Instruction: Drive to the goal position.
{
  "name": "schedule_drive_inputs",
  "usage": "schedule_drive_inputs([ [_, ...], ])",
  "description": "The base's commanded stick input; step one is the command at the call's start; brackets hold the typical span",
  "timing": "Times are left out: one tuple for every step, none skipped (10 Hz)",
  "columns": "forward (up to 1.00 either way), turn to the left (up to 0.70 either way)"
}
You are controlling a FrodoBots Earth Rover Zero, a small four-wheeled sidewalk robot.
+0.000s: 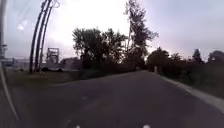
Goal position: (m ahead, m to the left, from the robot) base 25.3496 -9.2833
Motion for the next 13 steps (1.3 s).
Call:
schedule_drive_inputs([
  [0.70, -0.35],
  [0.70, -0.35],
  [0.70, -0.08],
  [0.70, 0.00],
  [0.70, 0.00],
  [0.03, 0.00],
  [0.34, 0.00],
  [0.62, 0.00],
  [0.70, 0.00],
  [0.70, 0.00],
  [0.70, 0.00],
  [0.70, 0.00],
  [0.70, 0.00],
])
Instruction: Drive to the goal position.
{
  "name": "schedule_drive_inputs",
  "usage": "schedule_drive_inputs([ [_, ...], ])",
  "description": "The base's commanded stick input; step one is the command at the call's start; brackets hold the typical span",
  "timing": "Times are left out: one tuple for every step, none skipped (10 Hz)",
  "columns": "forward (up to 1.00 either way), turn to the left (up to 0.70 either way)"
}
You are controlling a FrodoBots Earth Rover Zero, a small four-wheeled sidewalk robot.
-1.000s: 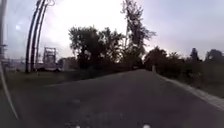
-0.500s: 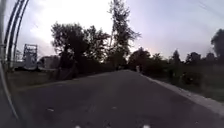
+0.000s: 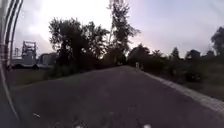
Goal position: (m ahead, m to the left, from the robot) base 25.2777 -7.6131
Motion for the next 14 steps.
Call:
schedule_drive_inputs([
  [0.70, 0.00],
  [0.70, 0.00],
  [0.70, 0.00],
  [0.70, 0.00],
  [0.70, 0.00],
  [0.58, 0.00],
  [0.50, 0.00],
  [0.50, 0.00],
  [0.50, 0.00],
  [0.50, 0.00],
  [0.50, 0.00],
  [0.50, 0.00],
  [0.50, 0.00],
  [0.45, 0.00],
])
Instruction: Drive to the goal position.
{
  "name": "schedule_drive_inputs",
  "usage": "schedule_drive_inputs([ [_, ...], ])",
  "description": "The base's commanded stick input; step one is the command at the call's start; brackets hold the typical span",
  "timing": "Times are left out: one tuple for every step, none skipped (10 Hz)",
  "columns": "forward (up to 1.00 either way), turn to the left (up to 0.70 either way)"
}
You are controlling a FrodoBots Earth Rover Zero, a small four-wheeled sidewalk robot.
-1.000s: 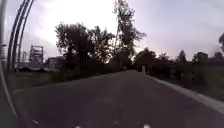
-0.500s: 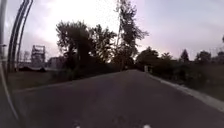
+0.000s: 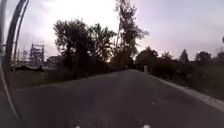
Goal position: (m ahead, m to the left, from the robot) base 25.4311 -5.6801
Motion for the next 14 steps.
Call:
schedule_drive_inputs([
  [0.45, 0.00],
  [0.50, 0.00],
  [0.50, 0.00],
  [0.50, 0.00],
  [0.50, 0.00],
  [0.50, 0.00],
  [0.50, 0.00],
  [0.50, 0.00],
  [0.50, 0.00],
  [0.50, 0.00],
  [0.50, 0.00],
  [0.50, 0.00],
  [0.50, 0.00],
  [0.50, 0.00],
])
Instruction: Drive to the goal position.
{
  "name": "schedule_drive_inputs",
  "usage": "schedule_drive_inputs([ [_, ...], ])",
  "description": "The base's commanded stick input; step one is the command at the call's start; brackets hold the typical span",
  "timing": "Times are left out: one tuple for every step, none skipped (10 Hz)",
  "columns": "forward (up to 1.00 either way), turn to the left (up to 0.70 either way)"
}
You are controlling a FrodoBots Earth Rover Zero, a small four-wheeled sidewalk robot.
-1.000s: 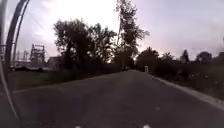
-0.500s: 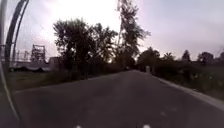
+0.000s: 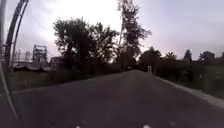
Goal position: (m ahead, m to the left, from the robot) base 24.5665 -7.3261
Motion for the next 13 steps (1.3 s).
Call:
schedule_drive_inputs([
  [0.50, 0.00],
  [0.50, 0.00],
  [0.50, 0.00],
  [0.50, 0.00],
  [0.50, 0.00],
  [0.50, 0.00],
  [0.50, 0.00],
  [0.50, 0.00],
  [0.50, -0.34],
  [0.50, -0.50],
  [0.50, -0.50],
  [0.50, -0.50],
  [0.50, -0.50],
])
